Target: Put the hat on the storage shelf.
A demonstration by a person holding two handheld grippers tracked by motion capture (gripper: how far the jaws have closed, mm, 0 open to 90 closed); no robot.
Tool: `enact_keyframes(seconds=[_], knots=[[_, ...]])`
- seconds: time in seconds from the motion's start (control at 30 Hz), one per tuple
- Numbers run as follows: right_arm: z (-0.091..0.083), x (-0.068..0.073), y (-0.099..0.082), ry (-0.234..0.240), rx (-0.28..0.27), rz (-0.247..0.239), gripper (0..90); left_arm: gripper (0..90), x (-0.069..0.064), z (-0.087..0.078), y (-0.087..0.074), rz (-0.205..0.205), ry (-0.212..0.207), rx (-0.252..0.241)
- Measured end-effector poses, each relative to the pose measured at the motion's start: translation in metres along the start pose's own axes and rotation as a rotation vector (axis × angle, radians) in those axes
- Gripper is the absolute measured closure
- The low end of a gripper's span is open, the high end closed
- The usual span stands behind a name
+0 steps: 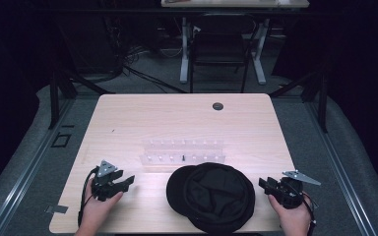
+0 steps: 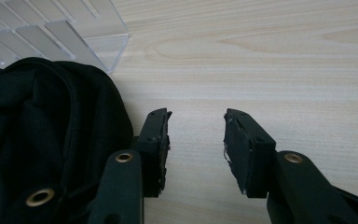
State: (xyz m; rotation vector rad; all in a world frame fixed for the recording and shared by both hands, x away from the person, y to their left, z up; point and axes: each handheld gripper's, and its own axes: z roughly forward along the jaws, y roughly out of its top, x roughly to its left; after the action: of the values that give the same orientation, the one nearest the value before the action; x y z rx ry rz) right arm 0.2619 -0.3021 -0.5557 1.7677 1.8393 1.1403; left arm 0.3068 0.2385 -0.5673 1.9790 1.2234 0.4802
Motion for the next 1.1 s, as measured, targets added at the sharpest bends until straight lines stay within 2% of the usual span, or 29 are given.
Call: enact_keyframes(seconds=[0.23, 0.27, 0.37, 0.43, 0.5, 0.53, 0.57, 0.6, 0.63, 0.7, 0.83, 0.97, 1.0, 1.03, 1.07, 1.1], knots=[[-0.003, 0.003, 0.001, 0.009, 0.003, 0.008, 63.9, 46.5, -0.003, -0.003, 0.002, 0.004, -0.019, -0.022], [-0.005, 0.006, 0.003, 0.009, 0.017, -0.009, 64.4, 46.4, -0.004, -0.003, 0.002, 0.004, -0.025, -0.028], [-0.007, 0.009, 0.005, 0.023, 0.036, -0.004, 64.4, 46.4, -0.006, -0.003, 0.003, 0.014, -0.031, -0.023], [-0.009, 0.011, 0.008, 0.034, 0.059, -0.002, 64.4, 46.3, -0.008, -0.003, 0.003, 0.017, -0.040, -0.029], [-0.012, 0.013, 0.012, 0.035, 0.082, 0.006, 64.5, 46.3, -0.009, -0.002, 0.003, 0.025, -0.042, -0.015], [-0.016, 0.013, 0.017, 0.039, 0.113, 0.008, 64.5, 46.1, -0.011, -0.002, 0.004, 0.027, -0.048, -0.017], [-0.016, 0.013, 0.017, 0.039, 0.113, 0.008, 64.5, 46.1, -0.011, -0.002, 0.004, 0.027, -0.048, -0.017], [-0.020, 0.014, 0.025, 0.035, 0.151, 0.002, 65.2, 46.1, -0.012, -0.002, 0.004, 0.037, -0.049, -0.023], [-0.020, 0.014, 0.025, 0.035, 0.151, 0.002, 65.2, 46.1, -0.012, -0.002, 0.004, 0.037, -0.049, -0.023], [-0.026, 0.014, 0.035, 0.049, 0.197, 0.001, 64.2, 46.1, -0.014, -0.003, 0.005, 0.038, -0.053, -0.025], [-0.031, 0.014, 0.042, 0.054, 0.213, 0.007, 62.6, 46.0, -0.015, -0.004, 0.005, 0.047, -0.061, -0.024], [-0.037, 0.020, 0.050, 0.051, 0.255, -0.014, 67.2, 45.9, -0.015, -0.005, 0.005, 0.048, -0.064, -0.027], [-0.039, 0.023, 0.052, 0.026, 0.276, -0.035, 69.4, 45.9, -0.016, -0.005, 0.005, 0.045, -0.063, -0.034], [-0.039, 0.023, 0.052, 0.026, 0.276, -0.035, 69.4, 45.9, -0.016, -0.005, 0.005, 0.045, -0.063, -0.034], [-0.041, 0.027, 0.054, 0.024, 0.293, -0.043, 70.1, 45.9, -0.016, -0.004, 0.005, 0.044, -0.063, -0.039], [-0.042, 0.028, 0.056, 0.036, 0.313, -0.032, 71.8, 45.9, -0.016, -0.005, 0.005, 0.047, -0.066, -0.030]])
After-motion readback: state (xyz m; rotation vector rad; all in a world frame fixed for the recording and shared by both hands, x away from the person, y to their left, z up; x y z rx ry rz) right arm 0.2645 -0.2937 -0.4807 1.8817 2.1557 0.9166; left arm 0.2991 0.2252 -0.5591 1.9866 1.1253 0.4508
